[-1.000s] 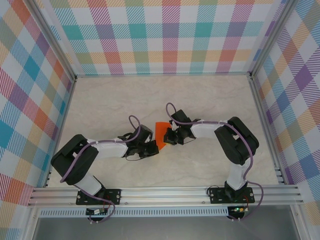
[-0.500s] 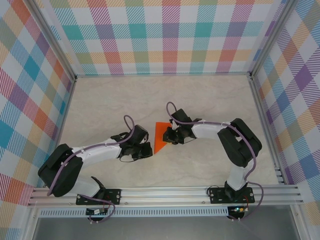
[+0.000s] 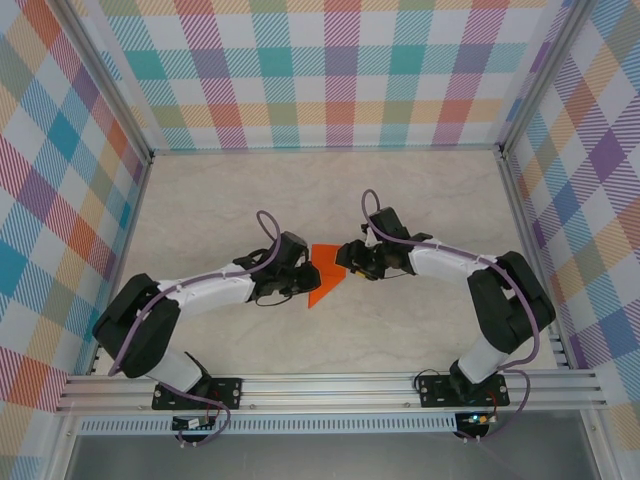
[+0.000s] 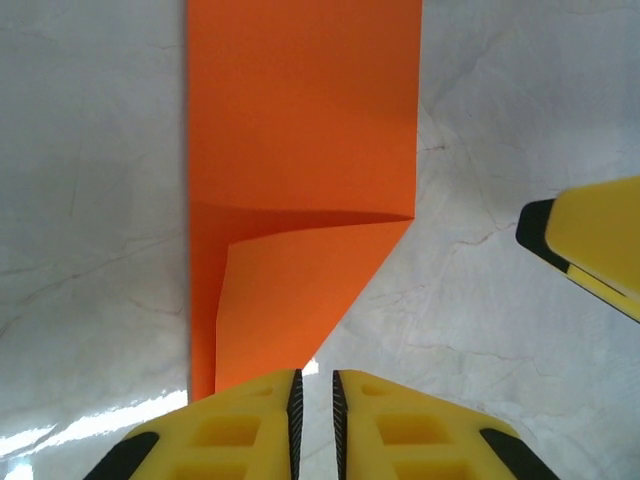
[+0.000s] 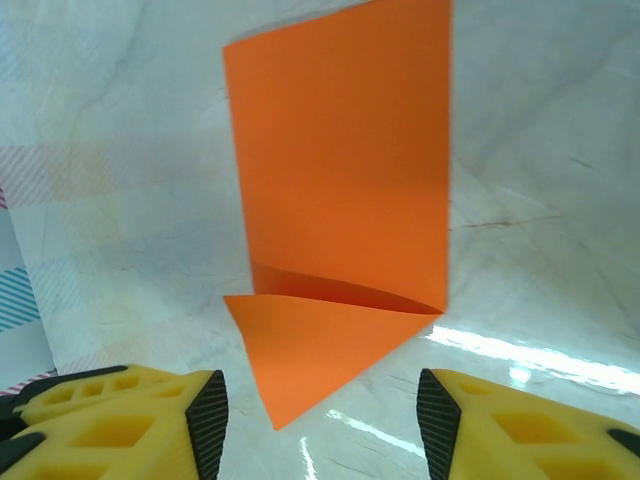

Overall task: Fold a paper plane with a square sheet of paper (pick it up from the middle)
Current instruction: Third fold the triangle at the center of the table.

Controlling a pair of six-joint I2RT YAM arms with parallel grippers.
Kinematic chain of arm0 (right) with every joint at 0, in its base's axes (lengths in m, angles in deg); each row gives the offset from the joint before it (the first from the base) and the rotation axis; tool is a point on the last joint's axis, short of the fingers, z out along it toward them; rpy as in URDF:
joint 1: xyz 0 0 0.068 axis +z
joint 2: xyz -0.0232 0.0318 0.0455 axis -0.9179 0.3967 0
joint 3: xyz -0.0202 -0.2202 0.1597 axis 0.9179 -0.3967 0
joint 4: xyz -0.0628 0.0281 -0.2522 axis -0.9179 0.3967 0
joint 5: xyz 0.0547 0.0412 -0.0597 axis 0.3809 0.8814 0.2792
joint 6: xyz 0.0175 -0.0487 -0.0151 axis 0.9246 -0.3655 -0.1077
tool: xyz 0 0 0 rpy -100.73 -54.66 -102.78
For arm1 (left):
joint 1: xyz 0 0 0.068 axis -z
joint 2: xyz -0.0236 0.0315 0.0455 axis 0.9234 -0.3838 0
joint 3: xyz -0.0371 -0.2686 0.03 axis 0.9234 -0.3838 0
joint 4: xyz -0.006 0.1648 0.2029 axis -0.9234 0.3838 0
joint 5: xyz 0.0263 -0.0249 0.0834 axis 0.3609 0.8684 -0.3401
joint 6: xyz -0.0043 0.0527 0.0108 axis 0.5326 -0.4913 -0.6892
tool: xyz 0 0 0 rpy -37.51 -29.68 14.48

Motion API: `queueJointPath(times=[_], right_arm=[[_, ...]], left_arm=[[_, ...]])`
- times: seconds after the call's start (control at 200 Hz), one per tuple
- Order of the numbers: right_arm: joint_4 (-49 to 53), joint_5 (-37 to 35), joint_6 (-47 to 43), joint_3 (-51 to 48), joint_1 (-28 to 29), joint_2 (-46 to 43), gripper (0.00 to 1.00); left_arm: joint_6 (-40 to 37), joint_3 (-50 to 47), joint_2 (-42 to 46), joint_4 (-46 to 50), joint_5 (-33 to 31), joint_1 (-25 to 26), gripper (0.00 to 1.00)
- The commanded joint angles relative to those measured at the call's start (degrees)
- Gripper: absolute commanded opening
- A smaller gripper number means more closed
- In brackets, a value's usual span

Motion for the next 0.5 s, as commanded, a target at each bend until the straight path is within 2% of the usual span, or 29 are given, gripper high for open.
queueJointPath(times=[0.0, 0.24, 0.495], right_arm=[[-0.2, 3.1, 0.2, -0.9, -1.1, 0.7, 0.56], [-0.4, 4.4, 0.3, -0.2, -1.5, 3.1, 0.59], [0.3, 5.8, 1.6, 1.6, -1.5, 6.0, 0.59]], left_arm=[[-1.6, 2.8, -3.2, -1.4, -0.6, -0.4, 0.15], [-0.4, 6.0, -9.0, 3.0, -6.5, -1.1, 0.05], [1.5, 6.8, -11.3, 6.7, -9.3, -1.4, 0.02]])
